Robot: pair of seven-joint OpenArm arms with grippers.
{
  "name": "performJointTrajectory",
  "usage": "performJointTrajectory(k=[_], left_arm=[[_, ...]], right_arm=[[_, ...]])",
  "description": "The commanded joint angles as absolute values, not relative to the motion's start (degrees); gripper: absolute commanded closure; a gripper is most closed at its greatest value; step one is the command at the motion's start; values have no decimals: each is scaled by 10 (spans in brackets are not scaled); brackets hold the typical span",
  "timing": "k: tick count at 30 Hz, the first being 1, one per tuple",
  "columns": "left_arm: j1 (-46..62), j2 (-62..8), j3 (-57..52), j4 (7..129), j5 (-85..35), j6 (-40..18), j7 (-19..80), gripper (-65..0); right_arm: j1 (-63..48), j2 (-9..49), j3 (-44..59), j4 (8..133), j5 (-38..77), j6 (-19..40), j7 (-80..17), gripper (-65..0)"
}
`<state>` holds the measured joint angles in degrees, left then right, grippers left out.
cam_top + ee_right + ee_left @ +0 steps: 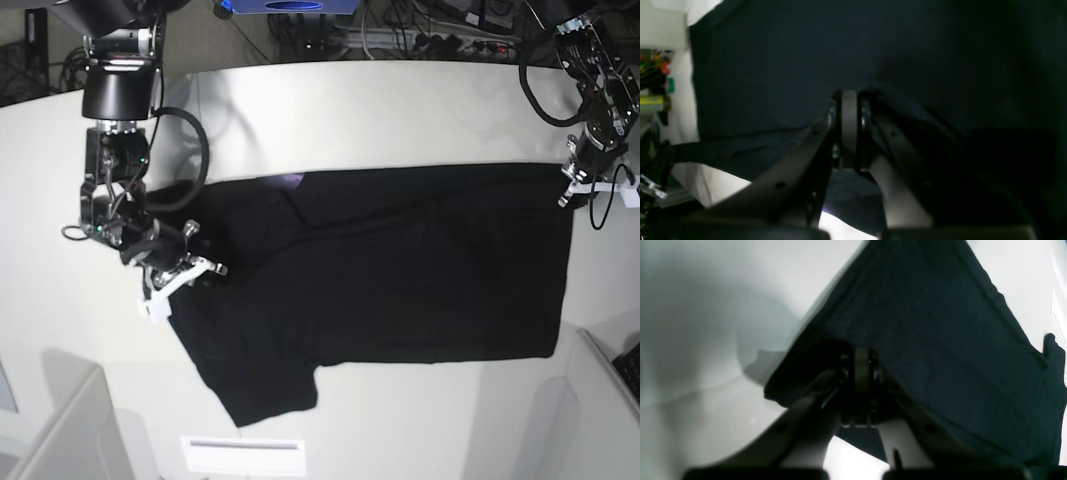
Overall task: Fold the T-shirt properly
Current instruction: 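Fold the sleeve side inward with the right gripper toward the shirt center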
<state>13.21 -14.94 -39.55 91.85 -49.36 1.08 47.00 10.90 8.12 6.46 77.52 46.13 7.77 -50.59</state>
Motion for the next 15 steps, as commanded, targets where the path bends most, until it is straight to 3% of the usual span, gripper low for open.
performJointTrajectory(k=[1,15], left_arm=[[127,-160,-399,927,-500,7,460,0],[99,-158,-398,927,-436,7,460,0]], right_arm=[[124,87,67,785,470,81,-497,0],[137,89,66,745,470,81,-497,0]])
